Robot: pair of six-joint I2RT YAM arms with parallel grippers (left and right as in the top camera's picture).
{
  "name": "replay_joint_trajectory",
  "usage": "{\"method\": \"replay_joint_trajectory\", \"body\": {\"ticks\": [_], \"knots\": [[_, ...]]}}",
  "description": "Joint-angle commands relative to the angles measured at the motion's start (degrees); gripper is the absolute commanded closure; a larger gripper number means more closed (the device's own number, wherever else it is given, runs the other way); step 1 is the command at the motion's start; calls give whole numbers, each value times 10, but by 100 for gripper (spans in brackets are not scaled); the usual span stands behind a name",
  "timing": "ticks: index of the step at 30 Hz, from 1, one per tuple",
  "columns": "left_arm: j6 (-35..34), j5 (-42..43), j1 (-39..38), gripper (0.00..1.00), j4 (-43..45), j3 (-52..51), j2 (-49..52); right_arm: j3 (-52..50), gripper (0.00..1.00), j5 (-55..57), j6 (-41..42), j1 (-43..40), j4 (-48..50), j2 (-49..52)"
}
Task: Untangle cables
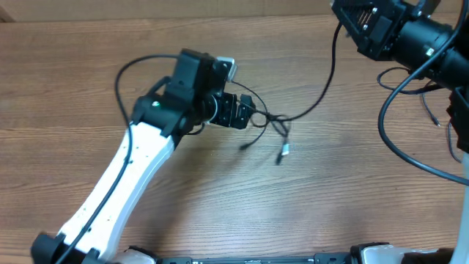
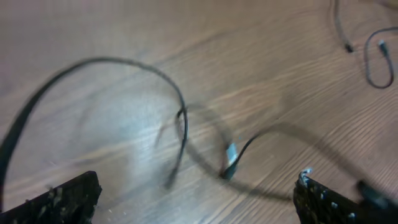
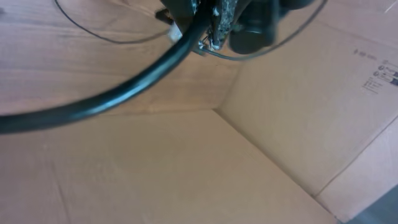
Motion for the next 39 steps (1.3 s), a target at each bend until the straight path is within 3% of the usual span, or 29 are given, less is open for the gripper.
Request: {"method": "replay_joint_trajectory", "body": {"ticks": [1,4,11,18,27,34,39], "knots": [[41,-12,0,0,1,12,-12,16,95,-58,-7,-1,4,1],[45,-13,-1,0,6,12,-12,16,96,-89,-4,-1,9,1],[56,-46,0,0,-10,13,-14,16,95,-39,-5,-1,6,3],[71,-153,0,0,-71,23,-20,16,94,160,-9,-1,-41,3],[76,-164,5,0,-61,23,-58,16,94,423,-35,-8,-48,3],[78,-145,45,0,-66,23,-72,16,93,474,-34,-127,-24,3],[76,-114,74,0,-66,23,-73,16,94,410,-33,-228,-29,3]]}}
